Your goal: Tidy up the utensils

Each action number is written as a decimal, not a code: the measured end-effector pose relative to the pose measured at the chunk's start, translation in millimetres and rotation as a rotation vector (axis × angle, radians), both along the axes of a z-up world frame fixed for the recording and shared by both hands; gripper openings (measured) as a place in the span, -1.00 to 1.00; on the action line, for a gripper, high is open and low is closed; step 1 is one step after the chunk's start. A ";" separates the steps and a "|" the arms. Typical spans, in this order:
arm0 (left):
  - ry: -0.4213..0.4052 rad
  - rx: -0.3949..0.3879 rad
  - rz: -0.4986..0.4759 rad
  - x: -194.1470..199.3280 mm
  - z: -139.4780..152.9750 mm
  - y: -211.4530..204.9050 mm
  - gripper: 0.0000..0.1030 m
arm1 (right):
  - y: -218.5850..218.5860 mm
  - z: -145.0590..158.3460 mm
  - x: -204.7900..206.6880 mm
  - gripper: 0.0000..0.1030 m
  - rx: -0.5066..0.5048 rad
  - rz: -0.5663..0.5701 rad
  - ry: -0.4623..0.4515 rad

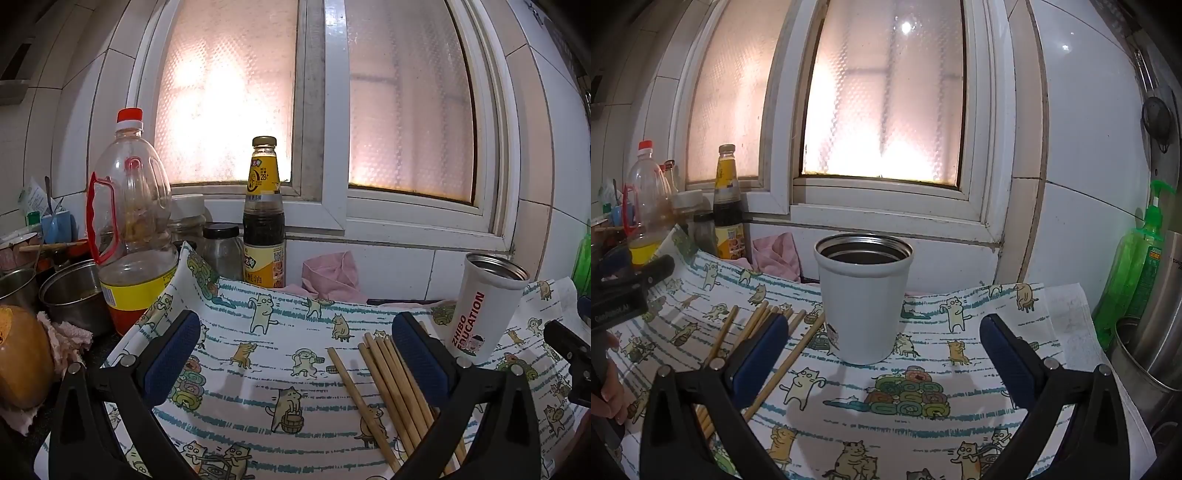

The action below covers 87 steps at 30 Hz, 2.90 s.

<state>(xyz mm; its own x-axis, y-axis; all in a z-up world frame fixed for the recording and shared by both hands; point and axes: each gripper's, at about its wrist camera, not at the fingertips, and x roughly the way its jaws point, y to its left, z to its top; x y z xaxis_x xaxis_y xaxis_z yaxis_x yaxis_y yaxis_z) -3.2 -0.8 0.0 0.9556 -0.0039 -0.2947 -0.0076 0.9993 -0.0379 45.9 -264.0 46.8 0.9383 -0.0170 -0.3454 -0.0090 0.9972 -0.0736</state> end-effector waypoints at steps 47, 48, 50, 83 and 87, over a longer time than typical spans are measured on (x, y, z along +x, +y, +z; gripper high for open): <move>0.002 -0.002 0.002 -0.8 -0.1 0.8 1.00 | -0.2 -1.3 0.8 1.00 -0.001 0.000 0.003; 0.002 -0.002 0.002 -0.6 -0.1 0.7 1.00 | -0.2 -1.5 0.9 1.00 -0.001 0.000 0.003; 0.002 -0.002 0.002 -0.8 -0.1 0.7 1.00 | -0.2 -1.4 0.8 1.00 -0.001 0.000 0.003; 0.003 -0.004 0.034 -1.2 -0.3 3.6 1.00 | -4.8 0.6 -2.5 1.00 0.014 -0.042 0.000; 0.016 -0.012 0.012 1.4 -1.1 5.0 1.00 | -8.2 1.6 -3.4 1.00 0.020 -0.064 -0.004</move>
